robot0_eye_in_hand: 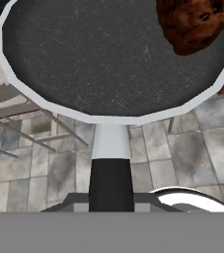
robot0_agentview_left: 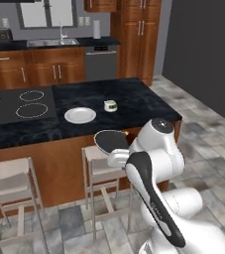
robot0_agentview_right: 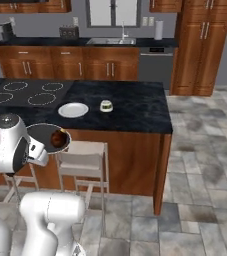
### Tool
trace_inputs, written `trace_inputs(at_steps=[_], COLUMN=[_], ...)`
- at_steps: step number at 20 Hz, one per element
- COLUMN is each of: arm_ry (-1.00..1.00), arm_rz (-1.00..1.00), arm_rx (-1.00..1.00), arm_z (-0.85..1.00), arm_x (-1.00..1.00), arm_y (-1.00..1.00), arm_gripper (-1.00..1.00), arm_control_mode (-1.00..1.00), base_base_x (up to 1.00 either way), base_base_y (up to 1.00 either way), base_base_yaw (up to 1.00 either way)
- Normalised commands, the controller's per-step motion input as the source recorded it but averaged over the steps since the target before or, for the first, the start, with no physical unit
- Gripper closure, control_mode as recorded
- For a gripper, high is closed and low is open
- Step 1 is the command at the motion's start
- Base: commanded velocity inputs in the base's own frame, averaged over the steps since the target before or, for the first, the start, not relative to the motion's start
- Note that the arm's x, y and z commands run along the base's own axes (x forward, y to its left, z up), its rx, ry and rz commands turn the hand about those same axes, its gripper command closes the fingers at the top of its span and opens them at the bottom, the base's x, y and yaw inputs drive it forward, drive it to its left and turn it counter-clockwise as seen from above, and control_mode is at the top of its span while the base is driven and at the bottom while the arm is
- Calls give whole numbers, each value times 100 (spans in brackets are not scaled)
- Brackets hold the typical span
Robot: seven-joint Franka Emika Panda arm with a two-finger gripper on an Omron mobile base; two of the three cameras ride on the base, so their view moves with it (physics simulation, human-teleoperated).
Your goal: Pick up the pan with the steak in it and place it on the dining table. Then place the steak on the plate.
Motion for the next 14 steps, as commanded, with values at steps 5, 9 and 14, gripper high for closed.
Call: trace_inputs(at_steps=[5, 9, 14], arm_ry=[0, 0, 0], arm_rz=[0, 0, 0], arm_rx=[0, 0, 0], arm_z=[0, 0, 0], arm_x=[0, 0, 0], arm_y=[0, 0, 0], arm_gripper=[100, 100, 100], arm_control_mode=[100, 100, 100], base_base_x=[0, 0, 36], base_base_y=[-69, -3, 0], base_base_yaw=[8, 0, -1])
